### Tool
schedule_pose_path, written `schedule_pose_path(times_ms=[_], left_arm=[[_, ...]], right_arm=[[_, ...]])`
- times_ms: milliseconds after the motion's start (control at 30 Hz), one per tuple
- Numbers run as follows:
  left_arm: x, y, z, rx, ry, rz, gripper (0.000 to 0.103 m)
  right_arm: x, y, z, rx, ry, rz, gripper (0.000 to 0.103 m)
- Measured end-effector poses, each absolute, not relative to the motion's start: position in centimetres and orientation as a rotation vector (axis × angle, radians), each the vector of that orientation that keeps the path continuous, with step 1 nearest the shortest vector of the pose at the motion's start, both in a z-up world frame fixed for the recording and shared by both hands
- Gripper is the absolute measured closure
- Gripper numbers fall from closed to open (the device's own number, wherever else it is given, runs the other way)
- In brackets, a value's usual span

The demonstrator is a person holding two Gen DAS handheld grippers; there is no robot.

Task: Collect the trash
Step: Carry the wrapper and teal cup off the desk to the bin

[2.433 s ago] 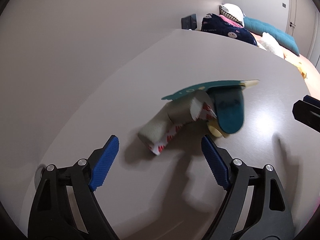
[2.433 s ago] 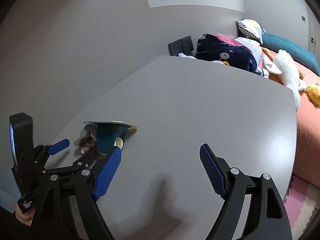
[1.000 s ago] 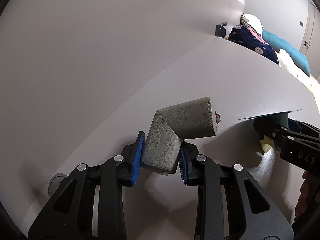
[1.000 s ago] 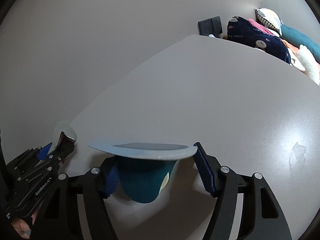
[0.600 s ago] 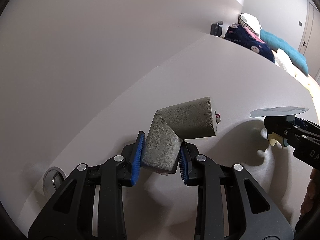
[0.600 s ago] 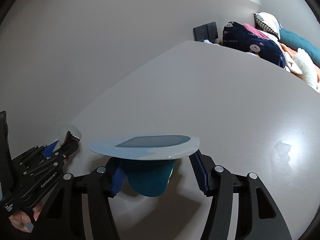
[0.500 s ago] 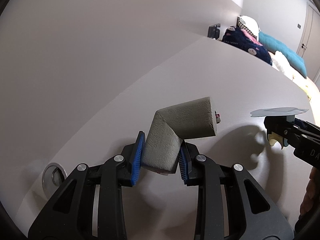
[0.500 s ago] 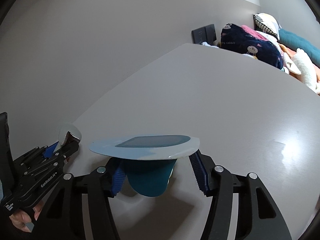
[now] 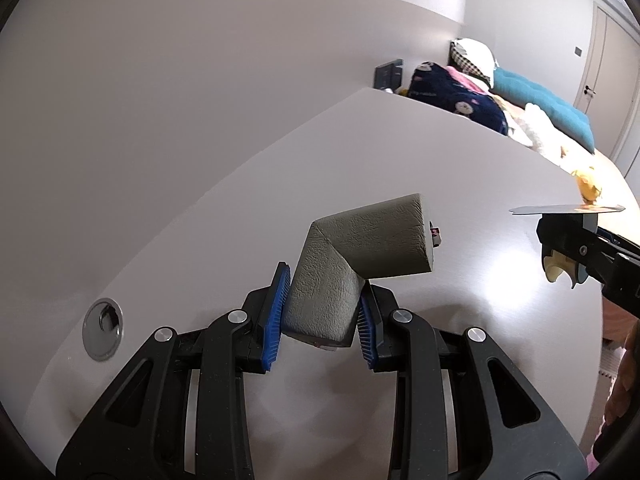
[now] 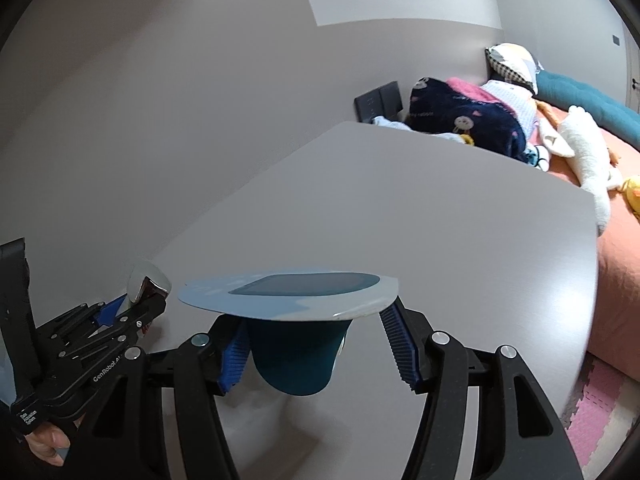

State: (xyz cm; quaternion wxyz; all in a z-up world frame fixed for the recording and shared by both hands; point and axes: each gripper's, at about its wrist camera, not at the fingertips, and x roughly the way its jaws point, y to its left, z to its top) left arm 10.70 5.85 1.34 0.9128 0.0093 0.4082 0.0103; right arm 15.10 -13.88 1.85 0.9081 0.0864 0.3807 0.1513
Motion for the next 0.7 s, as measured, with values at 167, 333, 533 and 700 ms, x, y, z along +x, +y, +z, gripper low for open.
schedule_pose_path(times_ms=[167, 333, 533, 700], left_arm=[[9.7, 3.3, 2.2, 0.031, 0.823, -0.010, 0.072], [9.3, 0.8, 2.9, 0.032, 0.806, -0.040, 0.072], [8.7, -1.7, 3.0, 0.032, 0.799, -0.081, 0.072], [8.0, -3.9, 3.0, 0.041, 0.794, -0.117, 0.072]], right_arm=[[13.0, -15.9, 2.9, 0.176, 0.761, 0.295, 0.042], [11.1, -17.8, 3.8, 0.172, 0.740, 0.276, 0.041], [9.2, -20.0, 4.3, 0.174, 0.724, 0.251, 0.040], [7.4, -21.9, 4.6, 0.179, 0.707, 0.227, 0.040]])
